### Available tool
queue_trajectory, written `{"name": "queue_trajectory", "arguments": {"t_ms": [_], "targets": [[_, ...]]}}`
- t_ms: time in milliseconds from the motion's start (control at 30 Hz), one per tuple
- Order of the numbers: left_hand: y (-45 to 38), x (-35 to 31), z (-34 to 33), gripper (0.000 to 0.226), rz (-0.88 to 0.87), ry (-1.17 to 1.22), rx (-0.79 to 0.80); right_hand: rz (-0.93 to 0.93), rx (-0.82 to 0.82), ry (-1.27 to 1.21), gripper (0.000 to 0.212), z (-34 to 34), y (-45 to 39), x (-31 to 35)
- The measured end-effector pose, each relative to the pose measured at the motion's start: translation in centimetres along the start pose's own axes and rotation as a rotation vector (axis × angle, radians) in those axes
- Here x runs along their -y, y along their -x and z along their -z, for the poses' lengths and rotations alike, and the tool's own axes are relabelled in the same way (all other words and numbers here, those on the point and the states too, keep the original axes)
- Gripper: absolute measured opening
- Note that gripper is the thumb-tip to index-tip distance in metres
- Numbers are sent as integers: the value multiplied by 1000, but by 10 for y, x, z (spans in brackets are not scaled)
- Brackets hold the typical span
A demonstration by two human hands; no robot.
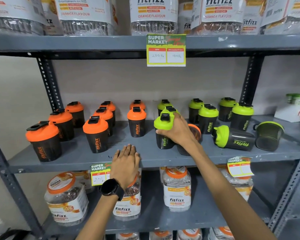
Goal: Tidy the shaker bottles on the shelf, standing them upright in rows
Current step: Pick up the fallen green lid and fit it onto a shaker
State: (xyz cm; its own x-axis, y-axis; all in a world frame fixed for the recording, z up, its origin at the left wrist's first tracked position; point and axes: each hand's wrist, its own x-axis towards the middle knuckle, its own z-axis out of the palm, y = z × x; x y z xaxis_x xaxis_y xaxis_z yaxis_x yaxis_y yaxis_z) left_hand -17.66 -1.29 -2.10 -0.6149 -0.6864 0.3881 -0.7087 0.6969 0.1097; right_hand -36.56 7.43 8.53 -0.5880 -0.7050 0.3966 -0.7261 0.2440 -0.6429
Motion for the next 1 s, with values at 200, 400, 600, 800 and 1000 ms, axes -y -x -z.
{"name": "queue_trajectory", "arguments": {"t_ms": [200,400,600,800,1000], "targets": [[0,2,-4,63,-3,-4,-8,-76,-312,-84,72,43,27,-23],[-1,1,-1,66,-13,-13,23,-368,-27,-9,58,52,31,-50],[-1,1,-1,56,-10,0,43,-489,58,-142,89,43,8,-52],[0,1,0,65,-5,11,15,-522,-50,-283,84,32,19,-61],[1,4,0,63,-16,49,10,-415,-288,-346,90,26,62,-55]]}}
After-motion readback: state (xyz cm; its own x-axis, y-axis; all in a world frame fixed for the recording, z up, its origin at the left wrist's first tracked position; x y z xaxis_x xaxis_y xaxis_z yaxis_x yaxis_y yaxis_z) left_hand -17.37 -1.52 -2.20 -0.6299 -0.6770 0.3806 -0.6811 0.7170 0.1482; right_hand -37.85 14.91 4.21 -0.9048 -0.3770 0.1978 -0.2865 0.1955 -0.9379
